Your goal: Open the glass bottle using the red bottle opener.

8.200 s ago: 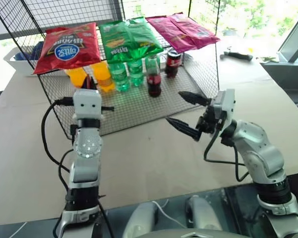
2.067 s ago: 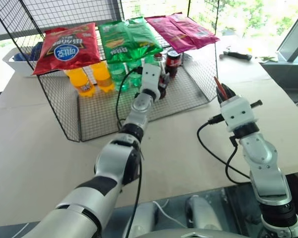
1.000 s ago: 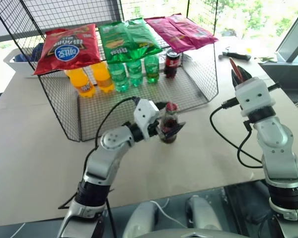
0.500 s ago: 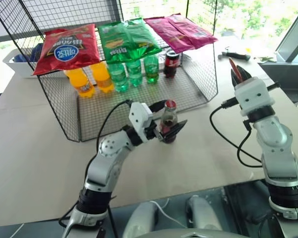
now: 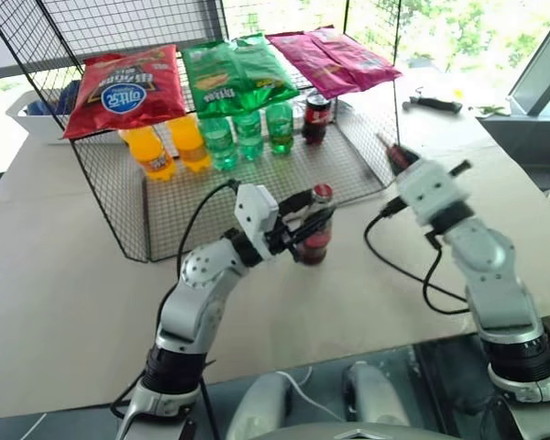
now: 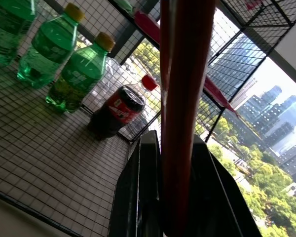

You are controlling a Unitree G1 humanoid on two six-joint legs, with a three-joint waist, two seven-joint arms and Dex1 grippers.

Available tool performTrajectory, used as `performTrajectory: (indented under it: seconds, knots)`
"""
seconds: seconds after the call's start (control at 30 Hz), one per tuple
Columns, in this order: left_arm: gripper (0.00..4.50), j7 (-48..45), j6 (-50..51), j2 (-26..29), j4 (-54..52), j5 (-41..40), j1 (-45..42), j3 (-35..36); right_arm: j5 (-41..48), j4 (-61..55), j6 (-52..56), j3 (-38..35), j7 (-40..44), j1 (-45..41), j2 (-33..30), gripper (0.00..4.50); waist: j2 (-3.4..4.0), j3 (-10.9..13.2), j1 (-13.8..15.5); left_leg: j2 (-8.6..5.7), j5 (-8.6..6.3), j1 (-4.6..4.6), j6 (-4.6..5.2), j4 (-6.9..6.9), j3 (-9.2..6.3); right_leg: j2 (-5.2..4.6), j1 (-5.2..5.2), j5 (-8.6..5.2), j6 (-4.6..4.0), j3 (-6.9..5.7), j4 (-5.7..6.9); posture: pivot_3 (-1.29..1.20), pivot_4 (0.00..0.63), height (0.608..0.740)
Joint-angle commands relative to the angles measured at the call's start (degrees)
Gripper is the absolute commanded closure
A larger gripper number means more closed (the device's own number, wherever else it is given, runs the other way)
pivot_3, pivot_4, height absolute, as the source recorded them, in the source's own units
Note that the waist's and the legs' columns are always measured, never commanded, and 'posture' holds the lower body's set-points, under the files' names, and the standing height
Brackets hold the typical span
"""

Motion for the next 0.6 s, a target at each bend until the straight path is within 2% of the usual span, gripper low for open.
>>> performTrajectory:
  seconds: [0.03, 0.2, 0.47, 0.6]
  knots:
    - [3.16, 0.0, 0.8, 0.4, -0.3, 0.4, 0.8, -1.1, -2.4, -0.8, -0.2, 3.5, 1.1, -1.0, 0.5, 4.50, -0.01, 0.0, 0.0, 0.00, 0.00, 0.00, 0.00, 0.00, 0.00, 0.00, 0.00, 0.00, 0.00, 0.00, 0.00, 0.00, 0.150, 0.740]
    - [3.16, -0.4, 0.9, 0.8, -0.1, 0.4, 1.2, -1.3, -5.2, 1.6, -3.6, 8.3, 2.3, -1.1, 0.4, 4.50, -0.03, 0.0, 0.0, -0.01, 0.00, 0.01, 0.00, 0.00, 0.00, 0.00, 0.01, 0.00, 0.00, 0.00, -0.01, 0.00, 0.150, 0.740]
    - [3.16, -0.4, 1.2, 1.7, -0.2, 0.9, 2.5, -1.9, -8.6, 5.2, -9.5, 11.7, 1.8, -1.1, 1.0, 4.50, -0.06, -0.1, 0.0, -0.01, 0.00, 0.19, 0.00, 0.00, -0.02, 0.00, 0.19, 0.00, 0.00, -0.01, -0.01, 0.00, 0.150, 0.740]
    - [3.16, -0.4, 1.4, 2.1, -0.2, 0.8, 2.5, -1.7, -11.0, 8.4, -12.7, 13.1, -0.2, -1.3, 2.0, 4.50, -0.05, -0.1, 0.0, -0.01, -0.01, 0.93, 0.01, -0.20, -0.05, 0.01, 1.00, -0.02, 0.00, -0.07, -0.29, 0.00, 0.150, 0.740]
